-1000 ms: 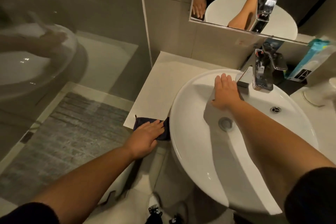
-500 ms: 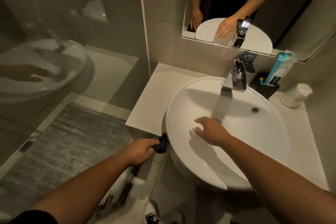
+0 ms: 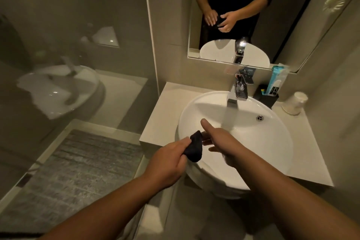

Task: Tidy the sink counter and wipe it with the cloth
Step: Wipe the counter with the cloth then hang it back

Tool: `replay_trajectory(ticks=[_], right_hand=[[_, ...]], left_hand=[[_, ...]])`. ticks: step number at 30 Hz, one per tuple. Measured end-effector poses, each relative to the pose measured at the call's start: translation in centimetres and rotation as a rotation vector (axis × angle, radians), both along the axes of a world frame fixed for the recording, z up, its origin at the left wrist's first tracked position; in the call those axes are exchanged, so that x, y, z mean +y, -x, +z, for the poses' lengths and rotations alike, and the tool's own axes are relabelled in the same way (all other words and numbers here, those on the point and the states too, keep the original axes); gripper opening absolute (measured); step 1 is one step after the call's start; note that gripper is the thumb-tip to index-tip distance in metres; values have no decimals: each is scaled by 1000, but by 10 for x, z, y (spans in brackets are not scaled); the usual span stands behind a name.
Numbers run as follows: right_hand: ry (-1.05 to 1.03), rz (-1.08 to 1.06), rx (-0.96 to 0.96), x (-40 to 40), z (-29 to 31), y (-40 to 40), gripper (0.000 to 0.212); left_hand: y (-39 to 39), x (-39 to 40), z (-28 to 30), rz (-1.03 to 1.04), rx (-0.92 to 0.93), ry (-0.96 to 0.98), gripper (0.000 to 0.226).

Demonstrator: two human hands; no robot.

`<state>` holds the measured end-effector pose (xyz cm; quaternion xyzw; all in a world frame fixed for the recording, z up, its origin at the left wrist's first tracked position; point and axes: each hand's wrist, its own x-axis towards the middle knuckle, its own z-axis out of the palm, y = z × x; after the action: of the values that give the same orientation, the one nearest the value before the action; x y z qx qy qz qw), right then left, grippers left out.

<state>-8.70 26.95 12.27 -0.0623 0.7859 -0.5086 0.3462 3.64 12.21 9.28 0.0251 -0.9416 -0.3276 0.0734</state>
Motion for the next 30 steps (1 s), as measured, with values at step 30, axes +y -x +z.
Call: replay_trajectory(ticks=[30], right_hand=[[-157,275,594,171,81,-88,10]], left_hand=[[22,70,24,-633,-189,-41,17]])
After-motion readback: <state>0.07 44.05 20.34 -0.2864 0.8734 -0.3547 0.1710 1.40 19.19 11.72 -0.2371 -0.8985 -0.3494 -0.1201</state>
